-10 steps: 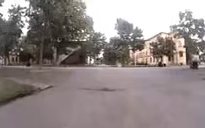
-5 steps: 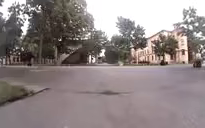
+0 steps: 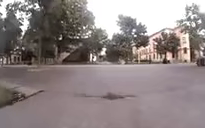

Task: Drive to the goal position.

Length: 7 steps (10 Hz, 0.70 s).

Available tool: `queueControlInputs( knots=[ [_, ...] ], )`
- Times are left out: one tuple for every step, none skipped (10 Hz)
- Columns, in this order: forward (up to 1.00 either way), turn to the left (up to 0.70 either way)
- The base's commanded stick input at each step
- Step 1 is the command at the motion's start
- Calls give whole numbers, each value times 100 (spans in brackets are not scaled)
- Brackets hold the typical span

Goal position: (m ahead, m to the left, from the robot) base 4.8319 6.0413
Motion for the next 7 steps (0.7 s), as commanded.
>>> queueControlInputs(
  knots=[
    [70,35],
    [70,35],
    [70,35],
    [70,35],
    [70,35],
    [70,35],
    [70,35]
  ],
)
